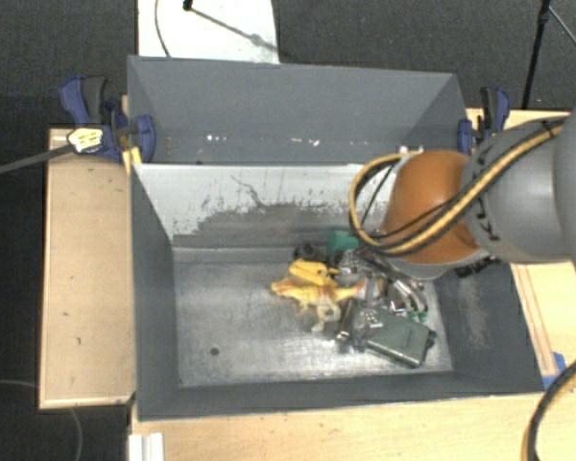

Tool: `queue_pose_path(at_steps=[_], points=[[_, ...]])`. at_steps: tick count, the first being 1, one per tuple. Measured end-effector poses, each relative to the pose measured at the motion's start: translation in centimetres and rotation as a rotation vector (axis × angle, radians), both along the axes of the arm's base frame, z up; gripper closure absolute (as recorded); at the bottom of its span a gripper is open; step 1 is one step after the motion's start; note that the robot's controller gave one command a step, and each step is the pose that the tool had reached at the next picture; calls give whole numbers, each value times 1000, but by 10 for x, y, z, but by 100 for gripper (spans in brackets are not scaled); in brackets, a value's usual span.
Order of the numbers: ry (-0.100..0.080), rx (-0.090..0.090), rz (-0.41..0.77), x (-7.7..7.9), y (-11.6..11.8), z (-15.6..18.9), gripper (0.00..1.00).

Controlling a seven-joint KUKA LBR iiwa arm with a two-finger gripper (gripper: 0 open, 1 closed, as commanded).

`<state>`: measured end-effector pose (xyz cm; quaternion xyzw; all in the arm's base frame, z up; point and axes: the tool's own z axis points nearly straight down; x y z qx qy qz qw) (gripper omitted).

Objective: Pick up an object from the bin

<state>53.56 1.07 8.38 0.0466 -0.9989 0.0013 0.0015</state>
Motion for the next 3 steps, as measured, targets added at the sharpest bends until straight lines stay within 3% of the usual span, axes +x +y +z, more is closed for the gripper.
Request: queue_pose_path(at_steps=[1,3], points=[[-17,5,100,15,2,-10,100],[-10,5,101,14,2,-6,100]])
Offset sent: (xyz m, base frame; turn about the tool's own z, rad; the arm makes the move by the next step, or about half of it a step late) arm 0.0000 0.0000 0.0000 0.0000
